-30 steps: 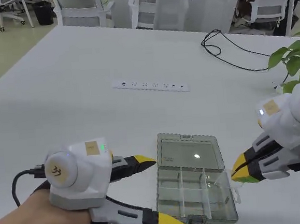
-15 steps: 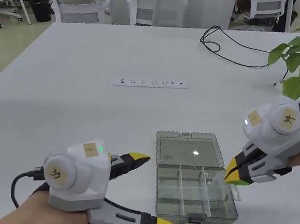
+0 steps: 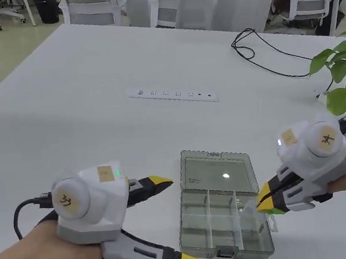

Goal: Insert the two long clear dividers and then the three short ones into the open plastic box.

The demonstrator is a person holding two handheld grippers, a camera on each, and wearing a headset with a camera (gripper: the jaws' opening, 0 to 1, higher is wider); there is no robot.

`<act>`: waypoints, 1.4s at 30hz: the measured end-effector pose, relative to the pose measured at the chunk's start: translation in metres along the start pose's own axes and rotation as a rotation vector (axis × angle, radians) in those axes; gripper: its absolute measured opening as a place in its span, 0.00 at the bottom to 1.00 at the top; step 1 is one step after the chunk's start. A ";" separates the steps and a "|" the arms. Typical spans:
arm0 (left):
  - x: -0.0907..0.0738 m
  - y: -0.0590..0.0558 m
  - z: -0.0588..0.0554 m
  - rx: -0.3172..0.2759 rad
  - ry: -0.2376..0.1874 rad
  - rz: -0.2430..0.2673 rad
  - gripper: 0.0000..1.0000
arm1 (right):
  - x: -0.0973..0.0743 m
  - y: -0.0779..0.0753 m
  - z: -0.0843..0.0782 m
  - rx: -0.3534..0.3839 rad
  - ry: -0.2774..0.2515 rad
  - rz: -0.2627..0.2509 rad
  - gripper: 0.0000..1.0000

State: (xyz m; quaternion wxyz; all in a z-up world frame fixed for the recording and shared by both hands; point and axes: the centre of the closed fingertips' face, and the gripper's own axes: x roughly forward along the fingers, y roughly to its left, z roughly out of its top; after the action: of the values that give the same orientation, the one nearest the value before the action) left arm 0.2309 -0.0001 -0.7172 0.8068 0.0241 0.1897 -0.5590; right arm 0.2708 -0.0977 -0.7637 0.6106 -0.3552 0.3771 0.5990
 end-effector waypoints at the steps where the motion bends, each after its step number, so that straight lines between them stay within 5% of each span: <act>1: 0.000 0.000 0.000 -0.001 0.001 0.001 1.00 | 0.000 0.000 0.000 -0.001 0.002 0.002 0.03; 24: 0.000 -0.001 -0.005 -0.017 0.002 0.003 0.98 | 0.015 -0.003 -0.008 -0.011 0.053 0.019 0.03; 42: 0.000 -0.002 -0.006 -0.019 -0.003 0.004 0.97 | 0.021 -0.003 -0.011 -0.001 0.006 0.037 0.03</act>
State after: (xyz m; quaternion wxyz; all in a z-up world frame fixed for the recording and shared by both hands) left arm 0.2274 0.0006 -0.7220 0.8084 0.0161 0.1940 -0.5556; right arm 0.2732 -0.0978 -0.7870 0.5981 -0.3500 0.3852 0.6094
